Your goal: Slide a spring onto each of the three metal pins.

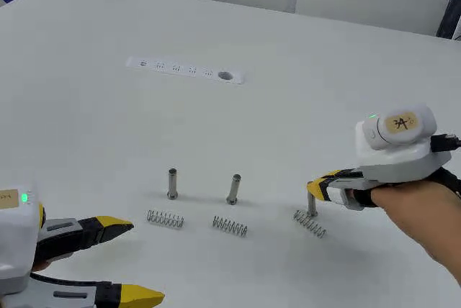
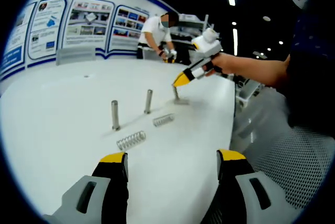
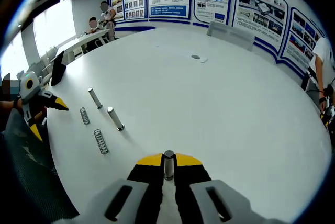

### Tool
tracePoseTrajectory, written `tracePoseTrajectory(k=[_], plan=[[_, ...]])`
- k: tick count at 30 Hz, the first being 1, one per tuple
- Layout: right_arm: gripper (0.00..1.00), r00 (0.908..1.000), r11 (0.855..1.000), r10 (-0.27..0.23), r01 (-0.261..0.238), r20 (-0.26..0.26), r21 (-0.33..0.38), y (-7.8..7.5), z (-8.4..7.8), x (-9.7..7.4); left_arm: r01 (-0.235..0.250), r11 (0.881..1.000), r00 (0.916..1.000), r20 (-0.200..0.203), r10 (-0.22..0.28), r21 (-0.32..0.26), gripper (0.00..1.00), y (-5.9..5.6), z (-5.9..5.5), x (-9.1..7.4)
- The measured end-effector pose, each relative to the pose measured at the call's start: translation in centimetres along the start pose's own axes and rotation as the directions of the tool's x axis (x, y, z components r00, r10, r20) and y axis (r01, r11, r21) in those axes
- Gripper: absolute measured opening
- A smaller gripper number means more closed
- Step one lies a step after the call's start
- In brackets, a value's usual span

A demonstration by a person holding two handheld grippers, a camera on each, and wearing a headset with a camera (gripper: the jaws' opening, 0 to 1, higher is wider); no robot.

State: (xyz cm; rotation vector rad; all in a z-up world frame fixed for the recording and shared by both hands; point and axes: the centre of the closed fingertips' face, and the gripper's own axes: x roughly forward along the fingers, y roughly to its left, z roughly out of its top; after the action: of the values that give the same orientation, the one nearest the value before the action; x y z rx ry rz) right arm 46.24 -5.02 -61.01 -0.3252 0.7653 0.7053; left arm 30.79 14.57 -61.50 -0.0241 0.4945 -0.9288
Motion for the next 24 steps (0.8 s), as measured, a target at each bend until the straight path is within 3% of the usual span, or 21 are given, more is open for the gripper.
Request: tracePoseTrajectory(k=[15,24], plan=[[0.09,0.9997,1.0,-0.011,0.01,0.022,0.027,0.2,-1.4,-1.4,0.005,1.0,1.0,-0.008,-0.005,0.009,0.7,-0.1,-0.1,0.0],[0.09,0.9999,1.0,0.002,-0.002,0.016,0.027,0.5,-1.8,-1.1,0.005,1.0,0.9999,-0.015,-0.005,0.013,0.7,-0.2,-0.2,0.0]])
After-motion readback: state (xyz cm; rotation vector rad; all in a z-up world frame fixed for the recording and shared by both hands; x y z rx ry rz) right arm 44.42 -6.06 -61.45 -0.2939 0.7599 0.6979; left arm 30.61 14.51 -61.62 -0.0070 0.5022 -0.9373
